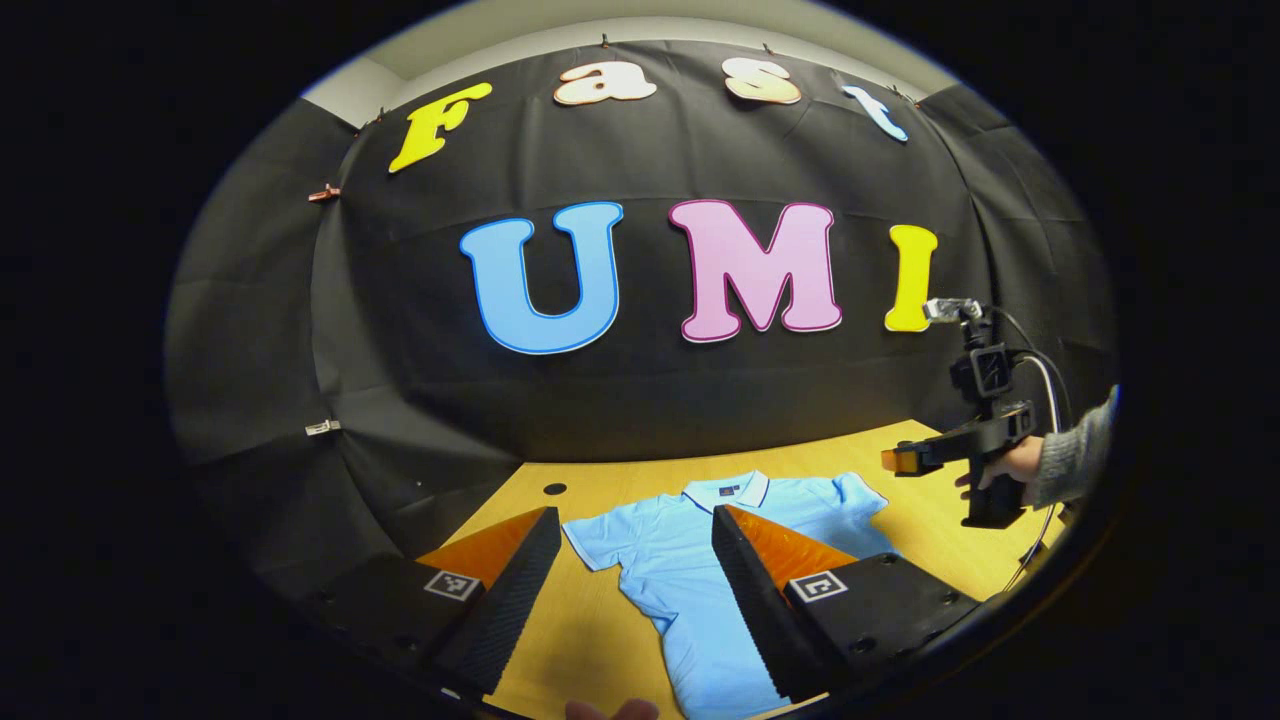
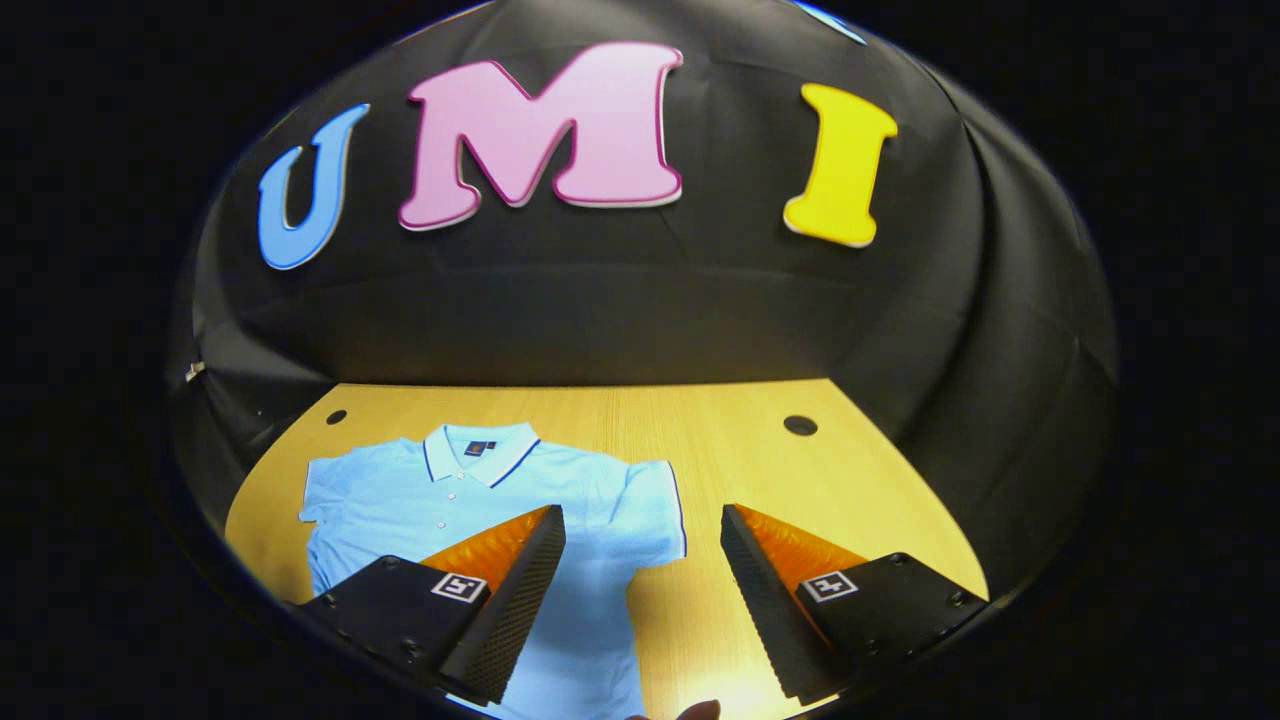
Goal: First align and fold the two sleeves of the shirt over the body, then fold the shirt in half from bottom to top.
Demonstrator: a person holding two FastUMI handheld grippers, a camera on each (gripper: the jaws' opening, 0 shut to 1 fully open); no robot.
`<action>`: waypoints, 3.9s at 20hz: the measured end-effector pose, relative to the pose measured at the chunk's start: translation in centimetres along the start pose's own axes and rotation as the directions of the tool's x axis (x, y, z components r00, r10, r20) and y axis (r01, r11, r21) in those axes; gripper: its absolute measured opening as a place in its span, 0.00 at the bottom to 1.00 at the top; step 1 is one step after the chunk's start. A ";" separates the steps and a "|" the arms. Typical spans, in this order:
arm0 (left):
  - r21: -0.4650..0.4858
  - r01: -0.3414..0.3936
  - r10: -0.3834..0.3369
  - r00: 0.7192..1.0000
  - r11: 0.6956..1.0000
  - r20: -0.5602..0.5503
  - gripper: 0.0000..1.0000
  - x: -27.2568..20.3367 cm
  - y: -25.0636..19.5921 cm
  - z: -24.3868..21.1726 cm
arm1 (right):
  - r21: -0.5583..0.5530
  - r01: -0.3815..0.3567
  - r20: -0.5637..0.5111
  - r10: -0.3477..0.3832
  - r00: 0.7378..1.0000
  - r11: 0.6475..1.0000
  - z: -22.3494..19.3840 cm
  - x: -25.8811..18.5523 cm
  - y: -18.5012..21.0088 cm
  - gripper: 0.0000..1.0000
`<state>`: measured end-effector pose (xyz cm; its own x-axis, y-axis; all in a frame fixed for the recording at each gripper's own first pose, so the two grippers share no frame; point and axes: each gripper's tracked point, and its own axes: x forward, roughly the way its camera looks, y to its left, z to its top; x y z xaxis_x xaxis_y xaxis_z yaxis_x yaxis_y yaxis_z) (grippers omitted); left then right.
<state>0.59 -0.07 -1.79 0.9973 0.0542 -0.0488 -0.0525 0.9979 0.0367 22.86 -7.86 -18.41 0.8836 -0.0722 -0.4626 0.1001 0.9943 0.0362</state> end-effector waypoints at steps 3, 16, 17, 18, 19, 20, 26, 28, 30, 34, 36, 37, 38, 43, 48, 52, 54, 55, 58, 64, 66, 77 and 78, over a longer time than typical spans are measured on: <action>-0.003 -0.024 0.024 0.999 1.000 -0.021 0.96 0.4 0.3 -0.5 | 0.027 0.018 -0.096 -0.016 0.995 0.999 -2.3 4.7 -0.8 0.98; -0.008 -0.103 0.102 0.990 0.995 -0.099 0.96 1.9 1.0 -2.6 | 0.028 0.075 -0.332 -0.061 0.941 0.997 -8.6 14.0 -2.5 0.97; -0.009 -0.105 0.104 0.989 0.994 -0.104 0.96 2.0 1.1 -2.8 | 0.030 0.076 -0.341 -0.062 0.938 0.997 -8.7 14.0 -2.4 0.98; -0.010 -0.107 0.105 0.989 0.994 -0.108 0.96 2.1 1.1 -3.0 | 0.028 0.075 -0.344 -0.061 0.937 0.997 -8.8 13.9 -2.2 0.95; -0.013 -0.107 0.105 0.988 0.994 -0.111 0.96 2.2 1.2 -2.9 | 0.032 0.076 -0.351 -0.060 0.934 0.997 -8.9 13.8 -2.1 0.90; -0.014 -0.108 0.106 0.988 0.994 -0.113 0.96 2.3 1.2 -3.1 | 0.035 0.078 -0.355 -0.060 0.933 0.996 -8.9 13.8 -2.0 0.75; -0.006 -0.109 0.108 0.987 0.994 -0.121 0.96 2.2 1.5 -3.4 | 0.048 0.036 -0.365 -0.016 0.931 0.998 -9.1 13.3 -1.2 0.17; -0.003 -0.109 0.108 0.987 0.994 -0.123 0.96 2.0 1.6 -3.6 | 0.033 0.018 -0.358 -0.005 0.934 0.999 -9.2 13.3 -0.7 0.07; -0.004 -0.108 0.107 0.987 0.994 -0.122 0.96 1.9 1.6 -3.5 | -0.001 0.006 -0.346 -0.006 0.938 1.000 -9.0 13.4 -0.7 0.05; -0.014 -0.106 0.104 0.987 0.994 -0.124 0.96 1.8 1.9 -3.8 | -0.018 -0.026 -0.275 0.020 0.961 0.999 -6.6 12.4 0.6 0.05; -0.019 -0.106 0.103 0.987 0.994 -0.124 0.96 1.7 2.0 -3.9 | -0.023 -0.058 -0.250 0.050 0.967 0.998 -5.4 11.7 1.8 0.05; -0.021 -0.105 0.102 0.987 0.994 -0.124 0.96 1.6 1.9 -3.9 | -0.035 -0.075 -0.241 0.065 0.968 0.997 -5.0 11.4 2.5 0.05; -0.022 -0.106 0.102 0.987 0.994 -0.123 0.96 1.6 2.0 -3.9 | -0.052 -0.093 -0.232 0.079 0.970 0.994 -4.5 11.0 3.1 0.05; -0.025 -0.114 0.110 0.986 0.993 -0.122 0.96 1.1 2.6 -4.0 | -0.135 -0.212 -0.203 0.182 0.962 0.968 -3.5 9.0 8.4 0.05; -0.031 -0.130 0.125 0.984 0.991 -0.125 0.96 0.6 3.2 -4.3 | -0.215 -0.350 -0.224 0.303 0.926 0.912 -4.1 6.6 14.7 0.05; -0.034 -0.148 0.143 0.981 0.988 -0.131 0.96 0.1 3.7 -4.7 | -0.285 -0.433 -0.297 0.351 0.888 0.855 -7.3 5.6 18.5 0.05; -0.035 -0.159 0.153 0.979 0.987 -0.136 0.96 -0.2 4.1 -4.9 | -0.314 -0.465 -0.338 0.360 0.870 0.828 -9.2 5.5 19.8 0.05; -0.035 -0.164 0.158 0.977 0.986 -0.140 0.96 -0.3 4.3 -5.0 | -0.327 -0.475 -0.353 0.361 0.863 0.817 -9.8 5.5 20.2 0.05; -0.037 -0.179 0.172 0.974 0.983 -0.149 0.96 -0.4 4.5 -5.4 | -0.350 -0.497 -0.395 0.356 0.847 0.794 -11.5 5.7 21.0 0.05; -0.051 -0.200 0.190 0.970 0.979 -0.154 0.96 -0.6 5.3 -5.8 | -0.360 -0.487 -0.422 0.326 0.846 0.796 -12.7 6.0 20.9 0.05; -0.053 -0.201 0.191 0.969 0.978 -0.155 0.96 -0.3 5.4 -5.9 | -0.355 -0.478 -0.422 0.319 0.849 0.803 -12.8 6.2 20.8 0.06; -0.061 -0.188 0.177 0.972 0.980 -0.156 0.96 1.4 5.7 -5.8 | -0.217 -0.404 -0.369 0.309 0.877 0.889 -11.0 6.0 19.9 0.59; -0.060 -0.185 0.174 0.972 0.981 -0.157 0.96 1.7 5.7 -5.9 | -0.206 -0.402 -0.354 0.315 0.881 0.892 -10.5 6.0 20.0 0.71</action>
<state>1.70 5.87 -7.51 0.9526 0.2315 -0.1973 -0.2391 0.9709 -0.0151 25.31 12.41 -29.74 0.6481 0.2776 -0.7092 -0.3603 0.9321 0.0355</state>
